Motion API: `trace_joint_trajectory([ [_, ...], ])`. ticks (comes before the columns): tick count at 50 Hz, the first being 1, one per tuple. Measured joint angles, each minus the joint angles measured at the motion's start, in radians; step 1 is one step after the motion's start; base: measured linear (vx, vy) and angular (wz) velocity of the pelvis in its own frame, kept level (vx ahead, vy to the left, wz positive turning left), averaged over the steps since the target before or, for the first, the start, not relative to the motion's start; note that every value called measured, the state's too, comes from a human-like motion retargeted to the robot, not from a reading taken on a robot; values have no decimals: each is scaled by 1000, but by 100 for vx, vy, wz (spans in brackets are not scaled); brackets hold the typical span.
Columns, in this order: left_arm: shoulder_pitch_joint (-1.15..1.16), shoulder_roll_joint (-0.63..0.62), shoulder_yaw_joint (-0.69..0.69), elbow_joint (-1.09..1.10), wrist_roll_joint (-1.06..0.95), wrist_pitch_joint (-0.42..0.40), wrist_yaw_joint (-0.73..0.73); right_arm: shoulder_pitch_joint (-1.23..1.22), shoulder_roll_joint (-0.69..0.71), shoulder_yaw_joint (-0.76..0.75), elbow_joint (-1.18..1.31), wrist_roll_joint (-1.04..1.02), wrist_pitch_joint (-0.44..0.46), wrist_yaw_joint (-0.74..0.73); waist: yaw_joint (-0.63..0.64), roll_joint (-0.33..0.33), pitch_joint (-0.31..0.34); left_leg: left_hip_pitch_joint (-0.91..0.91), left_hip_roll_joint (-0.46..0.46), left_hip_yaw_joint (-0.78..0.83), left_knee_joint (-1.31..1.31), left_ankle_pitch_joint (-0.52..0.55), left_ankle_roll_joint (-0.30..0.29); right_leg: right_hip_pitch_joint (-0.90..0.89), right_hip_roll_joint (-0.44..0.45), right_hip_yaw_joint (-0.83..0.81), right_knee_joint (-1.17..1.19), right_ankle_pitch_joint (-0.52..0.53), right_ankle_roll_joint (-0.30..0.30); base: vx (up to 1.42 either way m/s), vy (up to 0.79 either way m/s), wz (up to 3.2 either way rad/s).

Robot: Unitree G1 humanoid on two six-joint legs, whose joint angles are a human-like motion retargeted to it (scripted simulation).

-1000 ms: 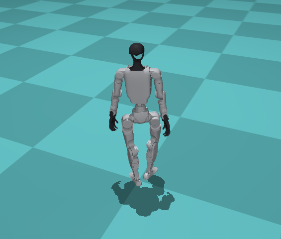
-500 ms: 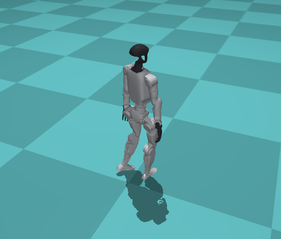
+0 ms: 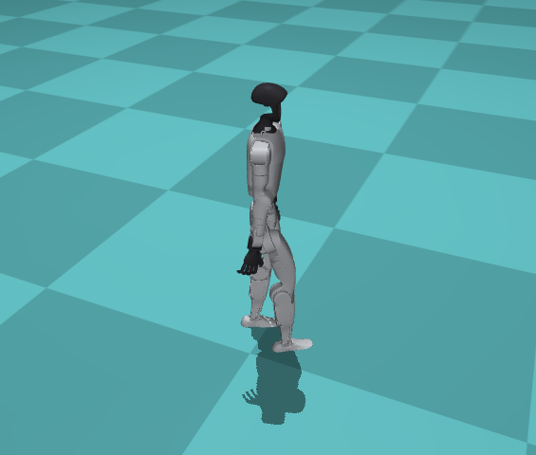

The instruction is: Upper body actions

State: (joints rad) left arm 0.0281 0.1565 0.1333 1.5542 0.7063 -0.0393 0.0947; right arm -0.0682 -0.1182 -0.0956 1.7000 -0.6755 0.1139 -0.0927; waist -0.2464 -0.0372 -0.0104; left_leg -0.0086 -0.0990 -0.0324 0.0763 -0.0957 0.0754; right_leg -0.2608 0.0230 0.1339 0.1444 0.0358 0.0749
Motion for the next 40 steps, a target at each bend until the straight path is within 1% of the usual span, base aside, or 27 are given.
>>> trace_joint_trajectory([
  [2,-8,10,0,3,-6,-3,-5,26,5,-32,0,35,7,-3,7,6,-2,0,8,36,-2,-4,2,10,-50,-239,16,-48,-30,-16,5,-137],
  [3,-12,16,-2,8,-8,-1,-6,41,8,-47,0,69,-2,2,15,11,-5,-2,14,56,-1,-7,2,24,-77,-369,22,-60,-54,-13,1,-138],
  [5,-19,24,-5,21,-11,7,-4,70,10,-77,0,147,-27,28,37,20,-16,-6,26,91,0,-14,3,46,-97,-511,49,-84,-96,-10,-2,-142],
  [8,-20,24,0,38,-14,18,1,108,10,-107,0,252,-43,66,62,40,-32,-10,46,133,-1,-25,3,57,-66,-526,119,-122,-166,-5,-3,-128],
  [12,-3,7,10,42,-36,17,0,134,3,-117,0,297,-15,60,58,66,-47,-4,68,168,-7,-33,-2,119,-57,-635,145,-144,-231,-5,-6,-83],
  [13,2,1,10,41,-41,15,0,138,2,-117,0,290,-7,54,58,67,-50,-1,68,178,-9,-35,-3,140,-60,-661,134,-136,-232,-4,-9,-68],
  [14,7,-5,8,41,-42,14,0,142,0,-115,0,281,-4,49,58,61,-56,2,59,188,-10,-38,-3,162,-66,-681,108,-150,-190,-5,-13,-66],
  [15,12,-12,6,41,-41,14,1,146,-1,-111,0,270,-3,45,60,51,-62,5,45,199,-12,-40,-2,185,-73,-697,73,-173,-127,-3,-14,-52],
  [17,20,-21,-1,42,-26,19,5,153,2,-98,0,248,-10,43,61,32,-66,20,28,207,-14,-44,-3,203,-60,-659,-1,-159,-144,2,-13,-64],
  [20,30,-33,-2,40,16,35,25,146,18,-82,0,222,-14,40,113,15,-71,32,31,258,-13,-45,-12,211,-33,-586,-52,-141,-162,-2,-22,-109],
  [22,41,-49,-10,40,21,32,56,130,26,-73,0,208,-19,23,107,14,-69,33,40,264,-7,-35,-25,215,-26,-575,-70,-129,-168,-5,-15,-38],
  [25,49,-63,-25,52,-8,1,102,94,30,-37,0,174,-46,-20,72,17,-73,26,53,272,4,-29,-35,217,-18,-567,-90,-125,-171,-7,-19,-14],
  [29,41,-68,-33,64,-8,2,103,44,39,-6,-1,79,-72,-49,52,11,-81,27,72,314,10,-28,-48,206,-9,-552,-92,-127,-187,-3,-19,-18],
  [34,25,-70,-46,62,-16,-3,77,8,40,14,-35,0,-83,-40,48,2,-78,27,89,334,26,-14,-68,203,0,-528,-87,-126,-195,-6,-16,-22],
  [40,27,-73,-48,44,12,-14,95,-14,44,5,-45,1,-76,-16,33,-9,-95,6,114,335,83,-2,-101,193,5,-502,-83,-124,-197,0,-16,-17],
])
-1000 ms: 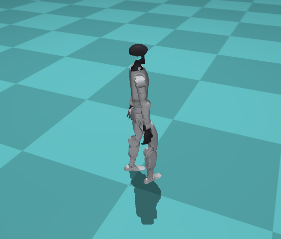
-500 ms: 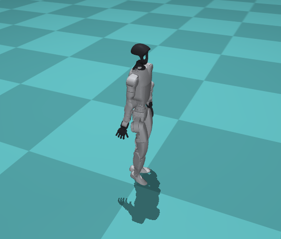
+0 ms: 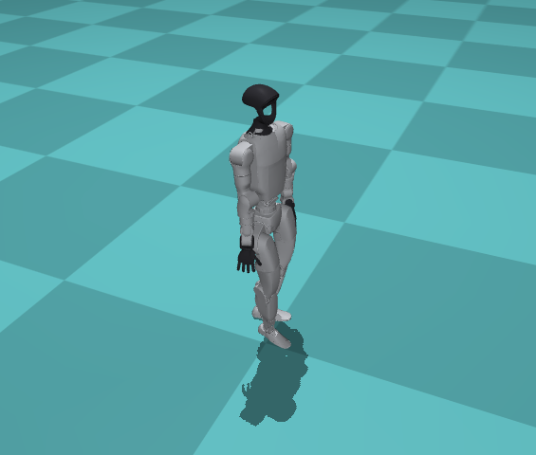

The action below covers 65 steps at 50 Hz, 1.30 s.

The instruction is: Upper body actions

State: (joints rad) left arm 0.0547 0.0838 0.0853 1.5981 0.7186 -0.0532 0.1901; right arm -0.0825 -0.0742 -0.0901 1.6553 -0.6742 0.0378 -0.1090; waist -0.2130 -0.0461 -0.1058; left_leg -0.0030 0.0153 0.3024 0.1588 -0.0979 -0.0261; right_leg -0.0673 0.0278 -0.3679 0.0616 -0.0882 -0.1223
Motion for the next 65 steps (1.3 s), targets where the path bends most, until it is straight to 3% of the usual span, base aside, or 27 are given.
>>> trace_joint_trajectory([
  [4,-1,12,6,18,7,4,1,-13,6,-5,21,19,8,19,-12,-19,-19,-42,15,-16,88,40,-26,-17,-10,45,5,10,14,-4,-18,-44],
  [8,6,21,24,29,-18,11,1,-21,12,2,28,7,10,36,6,-67,-25,-110,-4,-48,225,51,39,-32,-42,140,16,27,28,-4,-15,-119],
  [10,13,24,36,34,-41,11,-8,-23,13,7,24,-13,12,36,12,-79,-25,-145,-26,-110,284,39,33,-41,-48,185,24,37,34,-4,-12,-150],
  [13,28,22,54,41,-78,15,-24,-23,10,15,22,-44,18,30,24,-83,-19,-172,-108,-293,300,26,11,-48,-40,258,31,56,44,-4,-9,-177],
  [19,58,14,58,48,-102,31,-38,-20,-8,10,31,-52,27,31,13,-74,-3,-167,-212,-608,226,-10,61,-56,-20,388,41,86,82,-4,-4,-183],
  [23,66,7,40,46,-76,54,-60,-22,-27,-5,44,-22,44,41,33,-61,21,-111,-313,-948,153,-8,16,-62,13,507,59,96,112,-6,2,-235],
  [25,70,4,32,41,-54,61,-67,-23,-37,-14,45,-7,54,51,46,-43,28,-106,-291,-923,93,31,22,-74,40,559,71,95,131,-7,3,-256],
  [26,72,1,28,37,-44,65,-70,-25,-42,-16,45,0,60,55,39,-47,22,-94,-309,-926,92,2,45,-81,32,579,72,93,144,-11,6,-245],
  [27,72,1,25,34,-34,70,-75,-28,-46,-17,45,8,65,59,43,-46,21,-96,-302,-854,92,-21,73,-90,37,610,76,93,154,-14,7,-294],
  [28,67,3,25,33,-23,77,-85,-33,-48,-18,45,16,71,61,71,-34,28,-123,-245,-631,94,-32,111,-102,70,664,86,98,161,-16,7,-270],
  [29,62,5,18,33,-11,83,-94,-35,-51,-24,45,25,74,60,52,-26,32,-120,-220,-556,76,-29,126,-108,76,670,88,99,167,-19,8,-183],
  [32,29,20,-8,39,39,103,-128,-30,-58,-56,33,53,63,52,-104,-9,41,-54,-197,-623,-13,-14,122,-121,36,589,83,92,188,-25,13,7],
  [38,-38,63,-30,24,104,137,-248,25,-66,-70,-3,107,16,62,-69,-7,47,-64,-199,-441,-56,-48,174,-192,26,659,79,118,249,-23,10,-189],
  [41,-44,79,-17,5,80,126,-284,28,-64,-79,25,110,43,36,-77,0,67,-68,-185,-376,-65,-56,189,-214,39,667,90,147,220,-28,6,-170],
  [43,-53,93,-19,8,48,115,-299,37,-66,-80,42,113,51,25,-95,15,84,-68,-167,-343,-69,-56,193,-222,33,555,115,90,178,-27,6,-128],
  [46,-64,106,-20,18,45,129,-326,80,-74,-78,45,102,64,45,-91,36,87,-72,-143,-281,-77,-57,197,-206,-70,150,154,28,101,-18,5,-148],
  [53,2,77,-7,-3,103,127,-277,206,-76,-116,45,83,127,59,47,73,34,-78,-78,-97,-89,-67,180,-97,-102,-162,256,-44,-42,-3,-7,-194],
  [55,25,65,-8,-10,100,122,-259,224,-75,-122,45,94,131,68,52,65,25,-74,-86,-63,-85,-72,175,-30,-119,-261,199,-60,45,-3,-15,-120],
  [57,46,58,-1,-14,107,120,-265,230,-71,-125,45,100,127,81,41,55,25,-59,-89,-35,-79,-78,165,3,-113,-265,121,-76,46,-4,-19,-95],
  [61,82,51,22,-17,133,140,-297,200,-49,-115,45,91,111,100,51,30,36,-46,-64,35,-39,-70,125,-4,-55,-75,51,-44,29,-7,-25,-128],
  [63,94,49,16,-14,125,145,-306,166,-41,-102,45,69,90,95,-34,36,46,-46,-47,-10,-12,-59,102,2,-50,-106,28,-32,31,-14,-26,99],
  [65,108,47,8,-8,110,139,-320,128,-38,-77,45,33,68,73,-252,57,58,-84,-44,-185,48,-37,92,13,-64,-258,1,-14,38,-12,-23,281],
])
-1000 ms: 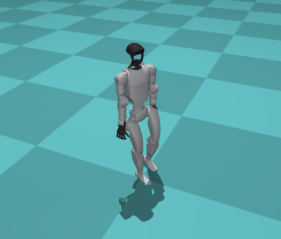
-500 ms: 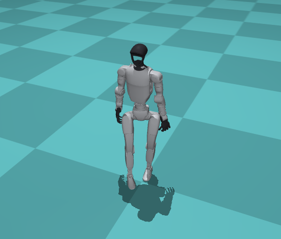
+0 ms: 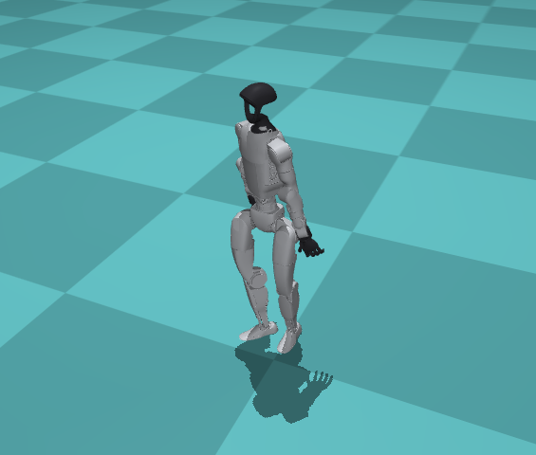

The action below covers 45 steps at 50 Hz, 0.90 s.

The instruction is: Upper body actions

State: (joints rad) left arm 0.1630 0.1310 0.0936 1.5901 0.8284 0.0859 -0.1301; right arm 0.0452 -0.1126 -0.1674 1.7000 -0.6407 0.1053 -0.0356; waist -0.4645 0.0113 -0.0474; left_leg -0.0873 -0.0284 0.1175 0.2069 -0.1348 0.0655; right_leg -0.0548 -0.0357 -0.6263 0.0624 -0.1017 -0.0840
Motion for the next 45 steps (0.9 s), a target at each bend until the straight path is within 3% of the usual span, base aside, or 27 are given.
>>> trace_joint_trajectory([
  [2,23,-3,-1,-3,15,-7,-28,-36,0,32,0,-49,0,-45,-9,-20,-1,-31,14,7,63,15,13,-21,-8,60,2,24,-8,-10,-24,-163],
  [3,32,-5,7,-8,38,-12,-54,-58,-1,47,0,-82,9,-70,122,-48,-15,-34,37,126,92,3,24,-38,-10,228,18,22,3,-8,-16,-560],
  [5,49,-9,11,-18,88,-22,-109,-96,-1,59,-4,-147,16,-96,273,-82,-26,-43,48,183,143,-6,60,-43,-5,437,27,18,18,-7,-13,-479],
  [7,59,-9,-2,-28,124,-34,-181,-121,-4,64,-29,-179,4,-83,227,-91,-12,-70,-15,-15,186,5,27,-56,8,424,25,52,-10,-5,-13,-132],
  [11,76,-4,-49,-40,164,-60,-303,-158,-9,89,-76,-144,-31,-36,282,-96,0,-55,-170,-356,183,0,-83,-58,27,531,22,84,1,-2,-7,-195],
  [14,84,6,-87,-55,241,-82,-388,-179,-6,86,-104,-94,-56,-21,309,-91,14,-46,-201,-421,151,-26,-96,-60,48,595,26,100,8,0,-4,-179],
  [18,99,10,-128,-61,371,-82,-443,-202,-1,82,-111,-46,-69,-13,303,-62,27,-29,-208,-449,51,4,-71,-55,95,651,27,110,20,0,-2,-135],
  [20,108,11,-149,-58,423,-76,-465,-205,1,79,-104,-37,-68,-13,289,-58,25,-16,-247,-490,1,71,23,-52,103,676,26,115,29,1,-1,-90],
  [23,107,22,-167,-54,509,-62,-501,-202,3,65,-82,-37,-62,-19,252,-42,21,-12,-151,-312,-34,51,18,-70,126,695,41,120,24,0,1,-57],
  [30,88,82,-198,-62,673,-36,-532,-143,-12,48,-3,-40,-53,-40,248,-29,19,33,-120,-217,-135,68,36,-95,142,737,53,118,36,-3,1,-77],
  [33,67,111,-202,-62,715,25,-511,-98,-18,43,0,-39,-17,-39,251,-24,15,32,-110,-200,-154,65,38,-109,150,762,70,91,47,-5,1,-59],
  [36,43,126,-173,-50,655,122,-375,-60,-18,28,0,-29,16,-35,245,-14,19,18,-94,-194,-155,66,38,-134,158,753,105,52,19,-9,-1,-27],
  [38,24,128,-140,-36,523,162,-225,-31,-17,18,0,-16,23,-27,244,-5,27,12,-82,-193,-153,68,38,-145,132,650,135,13,-19,-10,-2,-17],
  [41,5,111,-62,-43,289,124,-63,12,-14,9,0,4,23,-13,271,-4,29,14,-77,-184,-153,69,37,-139,79,497,168,13,-26,-6,-4,-34],
  [45,-19,46,74,-76,5,6,-22,49,-12,-10,0,-12,31,-2,300,-32,27,24,-111,-186,-144,63,42,-101,67,519,93,47,8,0,-2,-14],
])
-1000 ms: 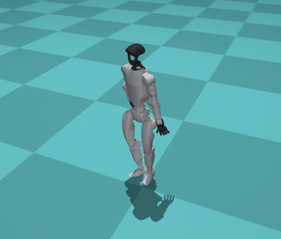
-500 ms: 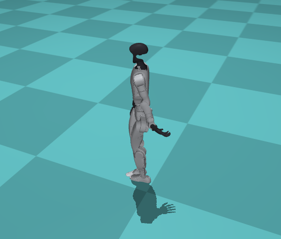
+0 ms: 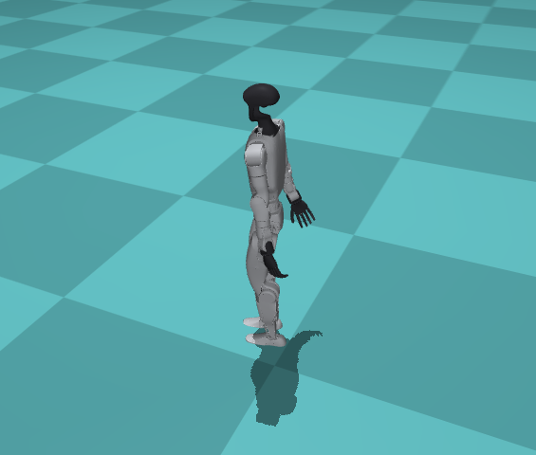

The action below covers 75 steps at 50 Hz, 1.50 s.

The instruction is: Upper body actions

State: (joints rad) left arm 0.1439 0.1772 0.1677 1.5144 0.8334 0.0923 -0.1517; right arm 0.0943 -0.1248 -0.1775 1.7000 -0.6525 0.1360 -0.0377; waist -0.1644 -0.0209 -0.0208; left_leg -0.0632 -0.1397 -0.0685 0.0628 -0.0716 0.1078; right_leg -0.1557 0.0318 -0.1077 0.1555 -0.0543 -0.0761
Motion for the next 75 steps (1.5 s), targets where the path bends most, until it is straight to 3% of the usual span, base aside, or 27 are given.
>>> trace_joint_trajectory([
  [4,-33,-44,69,-26,-266,-57,-111,-3,8,17,0,-27,18,17,37,-28,3,6,-2,33,16,-5,-4,51,-18,-90,-80,24,-9,-3,-14,-37],
  [6,-42,-63,74,-34,-371,-80,-156,-23,7,17,0,-51,15,14,31,-32,4,7,-1,33,21,-5,-10,56,-7,-61,-91,26,-1,-6,-9,18],
  [9,-58,-73,55,-32,-448,-109,-203,-70,-2,23,0,-80,-3,-8,-64,-23,4,4,-12,-34,31,-1,-17,53,-14,-134,-100,28,0,-1,-6,100],
  [12,-67,-71,33,-36,-385,-111,-199,-121,-3,29,0,-85,-12,-37,8,-22,-4,5,11,47,21,-11,-22,55,3,-44,-100,22,-1,-4,-7,-104],
  [15,-68,-63,-5,-44,-248,-120,-132,-153,0,13,-23,-74,-50,-47,-14,-18,-6,-2,8,13,27,-10,-29,46,12,-39,-96,24,-15,-2,-3,19],
  [20,-69,-48,-56,-55,-44,-112,-1,-182,1,7,-55,-2,-82,-19,-6,-7,-13,-27,12,-1,40,-9,-37,39,6,-91,-110,30,-46,-2,-4,28],
  [26,-101,-44,-104,-47,47,-98,19,-185,-15,-18,-26,49,-96,-7,-10,0,-10,-100,3,-10,123,-54,-65,28,-41,-191,-117,10,-62,-3,1,123],
  [28,-106,-46,-112,-47,46,-94,38,-181,-23,-9,-4,50,-94,-4,5,-6,-5,-124,16,56,156,-83,-68,31,-59,-230,-121,5,-66,1,3,121],
  [33,-81,-67,-87,-43,6,-102,149,-157,-30,16,0,-17,-10,-9,14,-10,-11,-138,151,493,210,-135,-59,34,-97,-321,-127,-16,-70,2,11,132],
  [40,-70,-51,-61,54,-49,-84,168,-105,-6,14,0,-48,-32,-27,2,5,-33,-141,191,644,249,-151,-80,96,-124,-562,-148,-65,-45,14,12,173],
  [43,-63,-49,-38,99,-89,-71,142,-93,-2,10,0,-43,-33,-24,11,31,-31,-95,183,626,167,-86,-85,145,-95,-652,-163,-84,-26,25,22,137],
  [45,-47,-53,-21,122,-128,-71,128,-90,-4,13,0,-46,-25,-15,18,40,-34,-67,121,541,102,-86,-41,177,-84,-703,-167,-94,-10,27,19,112],
  [50,-10,-68,18,145,-197,-82,85,-117,-4,32,0,-48,-10,-20,55,48,-32,-35,82,466,39,-66,-14,230,-110,-783,-108,-119,32,29,28,72],
  [54,-12,-68,7,152,-196,-82,86,-157,-5,41,0,-46,-50,-27,74,73,-37,-18,79,405,21,-77,15,240,-137,-829,24,-62,20,23,18,96],
  [56,-27,-71,0,150,-171,-70,76,-177,-4,31,0,-50,-57,-36,76,98,-35,-15,92,356,24,-81,20,213,-158,-792,144,-7,-16,28,29,123],
  [58,-45,-75,-5,138,-139,-66,65,-194,-2,23,-1,-38,-71,-49,81,118,-30,-9,104,306,28,-80,21,162,-189,-735,301,27,-96,16,14,130],
  [60,-59,-77,-17,115,-116,-74,58,-204,1,23,0,-14,-88,-54,95,120,-29,-3,102,265,28,-74,22,105,-217,-663,435,34,-121,17,9,130],
  [65,-72,-84,-43,27,-91,-97,50,-209,10,38,0,-14,-111,-35,78,89,-46,10,51,136,10,-46,24,-59,-87,-247,475,18,69,20,5,178],
  [71,-115,-73,-67,-17,-87,-122,41,-198,21,56,0,-65,-113,-63,19,68,-42,13,20,-57,29,-32,11,-104,-22,76,307,-37,60,20,-9,219],
  [75,-135,-69,-66,-24,-94,-120,57,-186,22,64,0,-89,-109,-63,-27,45,-21,24,-8,-179,50,-29,-1,-96,43,391,136,45,75,17,-17,226],
])
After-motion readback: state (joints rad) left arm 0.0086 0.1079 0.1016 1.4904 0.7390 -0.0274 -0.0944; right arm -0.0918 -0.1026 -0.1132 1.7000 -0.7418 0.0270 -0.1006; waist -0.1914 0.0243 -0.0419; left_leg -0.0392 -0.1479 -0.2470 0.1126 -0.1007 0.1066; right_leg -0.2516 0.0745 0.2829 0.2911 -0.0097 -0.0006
